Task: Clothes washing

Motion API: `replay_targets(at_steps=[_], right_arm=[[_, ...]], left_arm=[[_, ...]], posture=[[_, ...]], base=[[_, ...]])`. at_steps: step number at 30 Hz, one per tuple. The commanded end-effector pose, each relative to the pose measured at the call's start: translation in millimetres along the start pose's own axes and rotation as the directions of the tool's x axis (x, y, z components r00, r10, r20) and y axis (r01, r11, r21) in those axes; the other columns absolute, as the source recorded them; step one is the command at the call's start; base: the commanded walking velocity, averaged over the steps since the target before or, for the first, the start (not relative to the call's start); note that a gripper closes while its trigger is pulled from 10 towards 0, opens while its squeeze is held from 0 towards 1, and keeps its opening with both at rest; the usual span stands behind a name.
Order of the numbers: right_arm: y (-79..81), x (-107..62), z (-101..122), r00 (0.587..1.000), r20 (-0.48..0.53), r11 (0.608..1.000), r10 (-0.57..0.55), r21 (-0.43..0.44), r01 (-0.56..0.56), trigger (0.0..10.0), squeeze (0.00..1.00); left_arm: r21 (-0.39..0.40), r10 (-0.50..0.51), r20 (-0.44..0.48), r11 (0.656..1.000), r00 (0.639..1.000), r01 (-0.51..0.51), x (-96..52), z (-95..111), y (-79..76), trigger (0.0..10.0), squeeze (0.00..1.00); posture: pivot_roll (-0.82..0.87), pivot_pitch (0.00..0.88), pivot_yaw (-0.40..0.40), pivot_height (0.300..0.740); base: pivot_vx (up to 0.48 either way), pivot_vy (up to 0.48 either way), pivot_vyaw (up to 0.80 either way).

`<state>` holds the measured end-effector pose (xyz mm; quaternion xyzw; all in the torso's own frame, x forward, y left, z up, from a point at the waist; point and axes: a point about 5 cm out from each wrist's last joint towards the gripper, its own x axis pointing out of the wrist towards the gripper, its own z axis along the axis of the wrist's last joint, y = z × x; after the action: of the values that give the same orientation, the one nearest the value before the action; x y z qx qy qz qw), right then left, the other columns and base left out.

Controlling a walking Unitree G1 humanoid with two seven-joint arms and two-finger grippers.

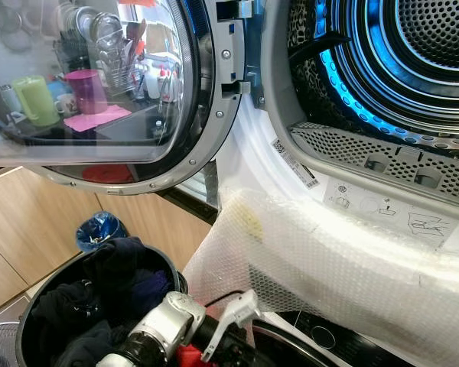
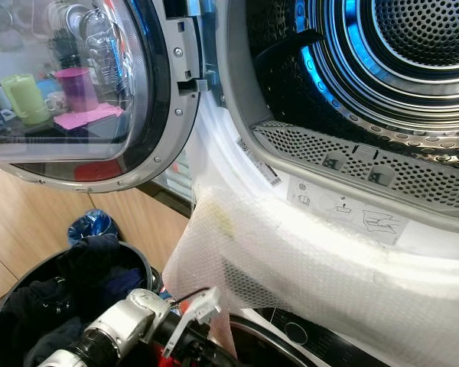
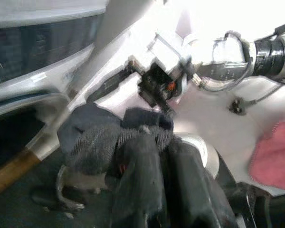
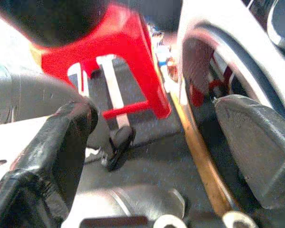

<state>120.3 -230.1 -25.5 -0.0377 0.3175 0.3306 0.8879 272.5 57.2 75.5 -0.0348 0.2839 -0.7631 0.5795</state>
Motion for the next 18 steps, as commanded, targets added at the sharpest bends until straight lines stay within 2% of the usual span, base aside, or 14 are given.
replay_targets(at_steps=[1,2,3,5,8,10,11,12,13,14,15,18], right_arm=[[5.1,1.9,-7.3,0.999,-0.042,1.0,0.017,0.017,-0.017,10.0,0.0],[7.3,1.9,-11.4,0.998,-0.06,0.999,0.025,0.028,-0.023,10.0,0.0],[9.7,1.6,-18.6,0.996,-0.091,0.999,0.022,0.051,-0.017,10.0,0.0],[10.4,0.5,-23.3,0.994,-0.109,0.998,0.006,0.071,0.001,10.0,0.0],[7.7,-0.2,-22.0,0.995,-0.089,0.995,-0.038,0.094,0.046,10.0,0.0],[6.8,0.0,-17.5,0.997,-0.059,0.991,-0.057,0.116,0.063,10.0,0.0],[6.8,0.0,-17.5,0.997,-0.059,0.991,-0.057,0.116,0.063,10.0,0.0],[5.2,0.5,-15.8,0.995,-0.053,0.988,-0.079,0.131,0.085,10.0,0.0],[4.3,0.9,-15.2,0.995,-0.052,0.986,-0.09,0.139,0.097,10.0,0.0],[1.1,1.5,-14.6,0.989,-0.058,0.977,-0.133,0.159,0.14,10.0,0.0],[-2.4,1.5,-12.1,0.981,-0.049,0.963,-0.185,0.188,0.191,10.0,0.0],[-2.0,0.9,-12.3,0.975,-0.043,0.947,-0.216,0.233,0.22,10.0,0.0]], left_arm=[[0.044,0.012,-0.027,0.999,1.0,-0.011,-4.2,1.5,-2.0,0.0,0.0],[0.072,0.049,-0.038,0.996,0.998,-0.046,-6.2,1.7,-0.8,0.0,0.0],[0.133,0.128,-0.047,0.984,0.991,-0.12,-9.2,3.5,1.8,0.0,0.0],[0.195,0.218,-0.064,0.96,0.974,-0.202,-9.9,3.9,5.1,0.0,0.0],[0.214,0.291,-0.082,0.939,0.953,-0.269,-5.1,-2.2,9.5,0.0,0.0],[0.241,0.391,-0.112,0.903,0.914,-0.357,3.6,-11.1,17.0,0.0,0.0],[0.241,0.391,-0.112,0.903,0.914,-0.357,3.6,-11.1,17.0,0.0,0.0],[0.24,0.43,-0.091,0.885,0.898,-0.399,12.4,-11.1,20.4,0.0,0.0],[0.238,0.438,-0.078,0.881,0.896,-0.409,16.4,-10.5,21.0,0.0,0.0],[0.243,0.445,-0.058,0.874,0.894,-0.42,24.3,-9.5,21.3,0.0,0.0],[0.25,0.476,-0.025,0.854,0.879,-0.456,31.4,-6.7,23.5,0.0,0.0],[0.239,0.518,0.05,0.824,0.854,-0.514,45.3,-1.6,26.8,0.0,0.0]], posture=[[-0.01,0.0,0.072,0.74],[-0.01,0.0,0.071,0.74],[-0.01,0.0,0.07,0.74],[-0.01,0.0,0.07,0.74],[-0.01,0.0,0.067,0.74],[-0.01,0.0,0.063,0.74],[-0.01,0.0,0.063,0.74],[-0.01,0.0,0.063,0.74],[-0.01,0.0,0.063,0.74],[-0.02,0.0,0.062,0.74],[-0.02,0.0,0.058,0.74],[-0.03,0.0,0.061,0.74]], base=[[0.0,0.0,0.0],[0.0,0.0,0.0],[0.0,0.0,0.0],[0.0,0.0,0.0],[0.0,0.0,0.0],[0.0,0.0,0.0],[0.0,0.0,0.0],[0.0,0.0,0.0],[0.0,0.0,0.0],[0.0,0.0,0.0],[0.0,0.0,0.0],[0.0,0.0,0.0]])
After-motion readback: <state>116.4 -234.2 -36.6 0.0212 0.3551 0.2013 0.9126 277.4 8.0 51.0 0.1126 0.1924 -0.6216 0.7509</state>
